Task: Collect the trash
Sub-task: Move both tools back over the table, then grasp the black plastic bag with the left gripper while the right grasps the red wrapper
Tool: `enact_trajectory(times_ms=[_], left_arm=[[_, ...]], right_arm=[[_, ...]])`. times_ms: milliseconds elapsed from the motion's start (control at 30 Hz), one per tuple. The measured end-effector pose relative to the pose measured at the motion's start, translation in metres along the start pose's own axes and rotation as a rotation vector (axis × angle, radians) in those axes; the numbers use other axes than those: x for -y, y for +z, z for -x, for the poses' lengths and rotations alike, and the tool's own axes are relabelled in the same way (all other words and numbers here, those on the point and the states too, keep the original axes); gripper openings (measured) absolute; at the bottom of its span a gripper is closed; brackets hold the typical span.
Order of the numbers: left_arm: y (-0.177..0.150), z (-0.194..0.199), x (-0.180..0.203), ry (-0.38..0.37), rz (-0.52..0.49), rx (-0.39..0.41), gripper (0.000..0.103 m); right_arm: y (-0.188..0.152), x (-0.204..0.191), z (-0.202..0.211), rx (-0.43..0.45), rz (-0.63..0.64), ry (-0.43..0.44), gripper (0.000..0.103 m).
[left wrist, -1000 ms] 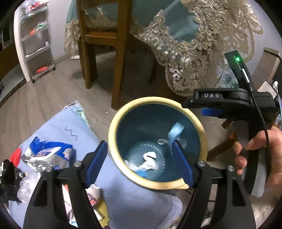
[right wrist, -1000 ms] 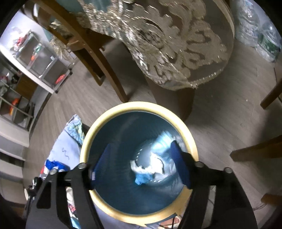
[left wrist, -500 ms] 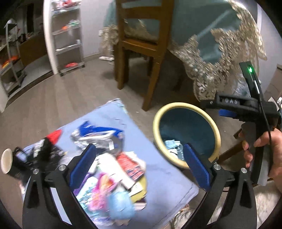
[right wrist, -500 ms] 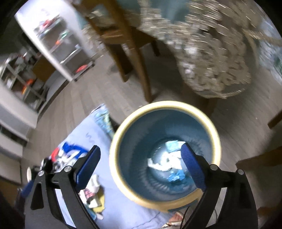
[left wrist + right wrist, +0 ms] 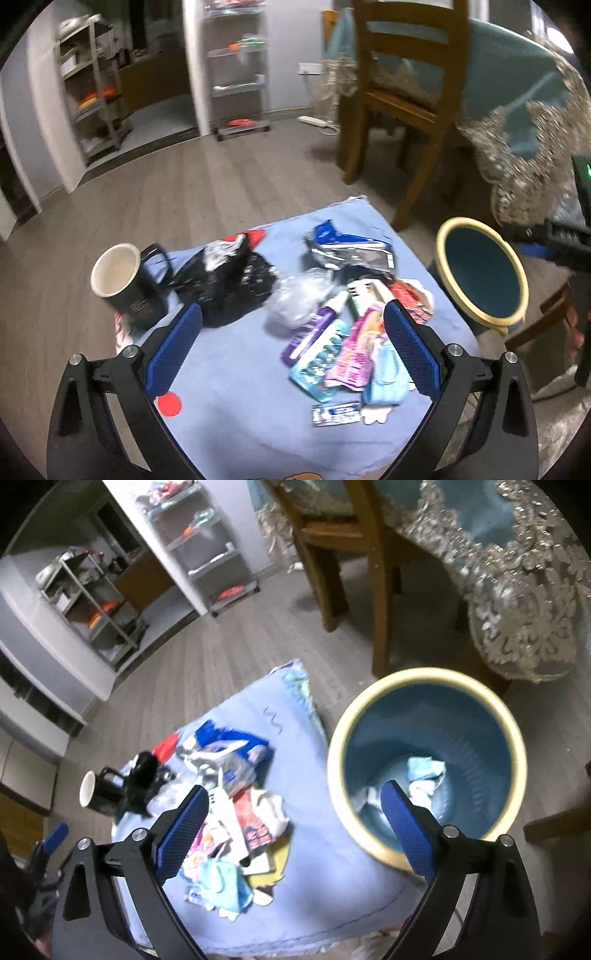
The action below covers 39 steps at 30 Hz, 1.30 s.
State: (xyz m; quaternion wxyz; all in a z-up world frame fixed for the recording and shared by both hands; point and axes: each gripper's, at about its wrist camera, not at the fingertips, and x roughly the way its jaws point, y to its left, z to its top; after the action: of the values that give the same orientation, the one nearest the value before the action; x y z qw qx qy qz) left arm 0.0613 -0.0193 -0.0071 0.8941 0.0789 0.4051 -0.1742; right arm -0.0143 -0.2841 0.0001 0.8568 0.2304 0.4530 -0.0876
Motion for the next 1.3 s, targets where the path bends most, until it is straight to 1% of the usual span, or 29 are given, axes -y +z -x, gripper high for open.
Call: enact_trajectory(times_ms=[100, 267, 433, 567, 667, 767, 833, 900, 1067, 1133, 1200, 1300], left_arm=[[-0.005, -0.008, -0.012, 0.002, 0.017, -0.020, 0.097], [-0.006, -0.023, -0.018, 0.009, -0.008, -0.036, 0.097], [-0.003, -0.043, -0.023, 0.031, -0.026, -0.049, 0.097], [0.007, -0.055, -0.038, 0.008, 0.014, -0.036, 0.097], [0.013, -0.067, -0.054, 0.034, 0.044, -0.021, 0.097], [0.018, -0.083, -0.068, 0.041, 0.082, -0.032, 0.097], [0.021, -0.092, -0.072, 0.050, 0.080, -0.026, 0.097], [0.024, -0.101, -0.073, 0.054, 0.062, -0.024, 0.097], [0.029, -0.129, -0.073, 0.057, 0.063, -0.061, 0.094], [0.031, -0.137, -0.069, 0.065, 0.045, -0.072, 0.093], [0.031, -0.145, -0.062, 0.086, 0.007, -0.085, 0.091], [0.030, -0.153, -0.055, 0.101, -0.029, -0.096, 0.091]], right_arm=[[-0.003, -0.011, -0.008, -0.014, 0.037, -0.014, 0.094], [-0.008, -0.029, -0.032, -0.067, 0.097, -0.019, 0.094], [-0.012, -0.037, -0.055, -0.114, 0.156, -0.053, 0.094], [-0.012, -0.040, -0.067, -0.145, 0.188, -0.029, 0.094], [-0.009, -0.041, -0.076, -0.157, 0.197, -0.008, 0.094], [-0.008, -0.041, -0.089, -0.180, 0.184, 0.015, 0.093], [-0.007, -0.043, -0.096, -0.193, 0.200, 0.015, 0.091], [-0.009, -0.047, -0.103, -0.214, 0.222, 0.015, 0.088], [-0.018, -0.047, -0.119, -0.282, 0.219, 0.031, 0.078], [-0.019, -0.046, -0.122, -0.286, 0.217, 0.029, 0.076], [-0.019, -0.044, -0.126, -0.291, 0.212, 0.027, 0.073], [-0.022, -0.042, -0.129, -0.312, 0.197, 0.038, 0.071]])
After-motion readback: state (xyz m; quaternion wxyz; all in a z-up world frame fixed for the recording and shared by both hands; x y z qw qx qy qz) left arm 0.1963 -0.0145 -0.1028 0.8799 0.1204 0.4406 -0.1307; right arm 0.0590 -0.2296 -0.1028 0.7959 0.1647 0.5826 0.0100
